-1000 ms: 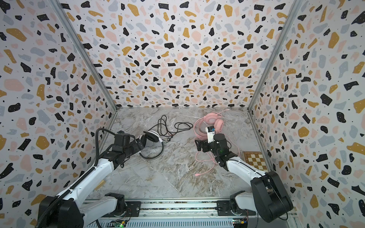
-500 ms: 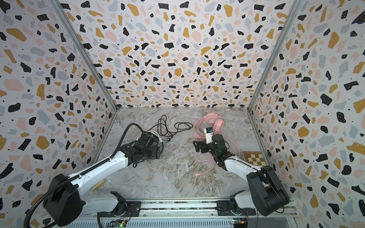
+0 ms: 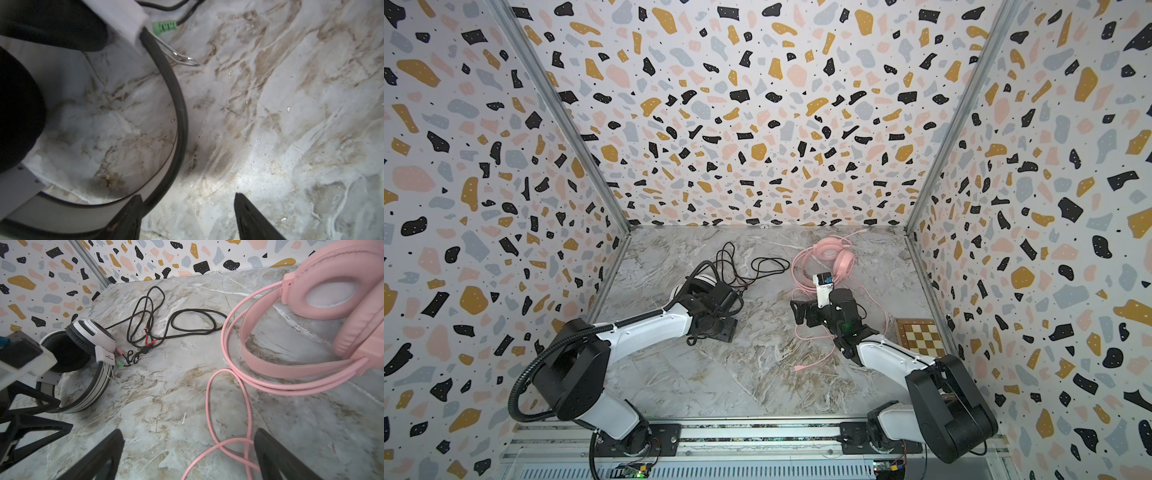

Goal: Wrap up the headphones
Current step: 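Grasp the white headset's headband with the left gripper and lift it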

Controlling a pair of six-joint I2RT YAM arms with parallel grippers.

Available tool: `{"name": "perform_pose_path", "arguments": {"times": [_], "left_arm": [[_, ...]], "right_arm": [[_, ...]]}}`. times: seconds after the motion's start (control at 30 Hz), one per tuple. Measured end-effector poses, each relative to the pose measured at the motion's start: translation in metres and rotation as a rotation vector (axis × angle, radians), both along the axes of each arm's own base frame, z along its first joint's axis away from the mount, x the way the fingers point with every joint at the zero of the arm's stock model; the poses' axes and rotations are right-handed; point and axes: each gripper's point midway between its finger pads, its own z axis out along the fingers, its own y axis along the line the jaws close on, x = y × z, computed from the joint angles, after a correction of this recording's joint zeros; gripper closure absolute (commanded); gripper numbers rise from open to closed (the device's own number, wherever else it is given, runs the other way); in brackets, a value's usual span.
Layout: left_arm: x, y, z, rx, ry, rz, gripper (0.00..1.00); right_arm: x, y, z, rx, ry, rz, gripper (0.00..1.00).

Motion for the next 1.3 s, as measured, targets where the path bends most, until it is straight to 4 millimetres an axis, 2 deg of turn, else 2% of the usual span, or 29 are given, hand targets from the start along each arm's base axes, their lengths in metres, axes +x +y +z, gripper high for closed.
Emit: {"name": "perform_pose_path", "arguments": {"times": [0.1, 0.17, 0.23, 0.27, 0.43, 0.63, 0.77, 0.87, 1.0, 1.1, 1.13, 1.2, 1.3], "left_arm": [[0.003, 0.006, -0.007, 0.058, -0.007, 0.000, 0.33], [0.005, 0.011, -0.009, 0.090, -0.013, 0.003, 0.39], [0.007, 0.013, -0.010, 0.111, -0.017, 0.001, 0.41], [0.010, 0.012, -0.011, 0.115, -0.018, -0.004, 0.41], [0.019, 0.005, -0.018, 0.125, -0.017, -0.027, 0.55], [0.022, 0.006, -0.019, 0.143, -0.029, -0.037, 0.68], [0.027, 0.009, -0.019, 0.147, -0.041, -0.035, 0.83], [0.031, 0.007, -0.018, 0.136, -0.053, -0.047, 1.00], [0.034, 0.004, -0.013, 0.109, -0.043, -0.044, 1.00], [0.036, -0.003, 0.002, 0.071, -0.049, -0.052, 1.00], [0.039, -0.009, 0.013, 0.043, -0.064, -0.056, 1.00], [0.046, -0.019, 0.038, -0.019, -0.103, -0.060, 1.00], [0.056, -0.035, 0.087, -0.155, -0.177, -0.067, 1.00]], "right_arm": [[0.001, 0.000, 0.001, 0.003, -0.006, 0.000, 0.01], [0.001, 0.001, 0.002, 0.004, -0.008, 0.000, 0.00], [0.002, 0.001, 0.001, 0.004, -0.007, 0.000, 0.01], [0.002, 0.001, -0.001, 0.002, -0.004, 0.000, 0.01], [0.002, 0.001, -0.008, -0.006, 0.014, 0.000, 0.01], [0.002, 0.001, -0.010, -0.008, 0.017, 0.000, 0.01], [0.002, 0.001, -0.011, -0.010, 0.022, 0.001, 0.01], [0.002, 0.001, -0.011, -0.010, 0.022, 0.001, 0.01], [0.002, 0.001, -0.011, -0.010, 0.022, 0.001, 0.01], [0.002, 0.002, -0.012, -0.008, 0.025, 0.004, 0.01], [0.001, 0.002, -0.012, -0.005, 0.027, 0.007, 0.01], [0.000, 0.003, -0.012, 0.000, 0.029, 0.012, 0.01], [0.000, 0.004, -0.011, 0.005, 0.032, 0.016, 0.01]]}}
